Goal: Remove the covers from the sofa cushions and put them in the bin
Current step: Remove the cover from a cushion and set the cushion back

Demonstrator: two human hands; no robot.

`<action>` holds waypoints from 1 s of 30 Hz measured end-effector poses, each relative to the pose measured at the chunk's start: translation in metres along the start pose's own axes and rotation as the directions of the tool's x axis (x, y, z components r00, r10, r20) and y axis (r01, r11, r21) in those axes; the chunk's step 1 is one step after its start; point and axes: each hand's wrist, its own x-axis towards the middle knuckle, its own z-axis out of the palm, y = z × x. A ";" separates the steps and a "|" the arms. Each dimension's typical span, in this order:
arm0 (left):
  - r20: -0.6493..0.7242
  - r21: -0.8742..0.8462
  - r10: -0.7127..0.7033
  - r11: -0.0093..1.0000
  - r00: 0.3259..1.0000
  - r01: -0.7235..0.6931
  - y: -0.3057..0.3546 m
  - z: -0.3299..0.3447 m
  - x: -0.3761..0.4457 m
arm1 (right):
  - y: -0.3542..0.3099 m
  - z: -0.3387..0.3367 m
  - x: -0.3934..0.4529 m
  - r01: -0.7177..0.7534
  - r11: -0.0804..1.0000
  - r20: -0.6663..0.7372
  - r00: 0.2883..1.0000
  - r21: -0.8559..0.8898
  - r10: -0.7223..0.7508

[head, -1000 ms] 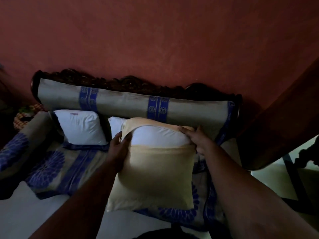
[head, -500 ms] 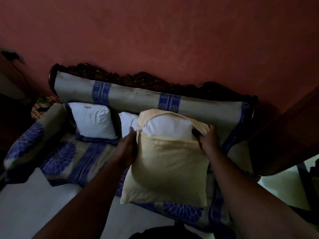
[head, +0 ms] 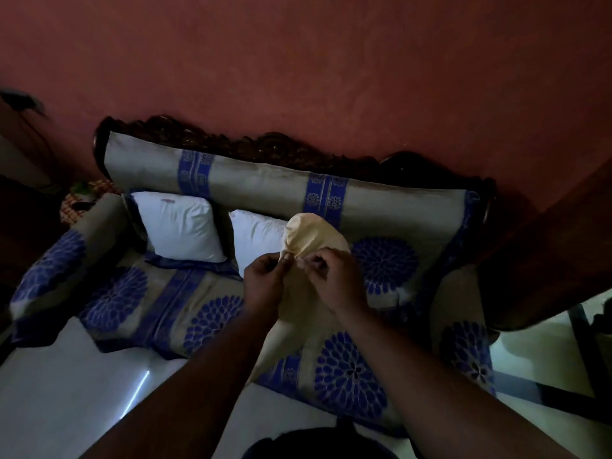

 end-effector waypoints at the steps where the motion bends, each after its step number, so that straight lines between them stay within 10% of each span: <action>1: -0.012 0.017 0.026 1.000 1.000 -0.026 0.000 0.000 -0.002 | 0.000 0.002 0.001 -0.022 1.000 0.001 1.000 0.009 0.022; 19: -0.182 0.165 0.104 0.984 0.978 -0.074 -0.014 -0.011 -0.009 | -0.013 0.017 -0.007 -0.380 0.909 0.131 0.923 0.171 0.361; 30: -0.198 0.213 0.123 0.974 0.972 -0.080 -0.009 -0.015 -0.006 | -0.007 0.001 -0.014 0.184 0.908 0.170 0.977 -0.377 -0.127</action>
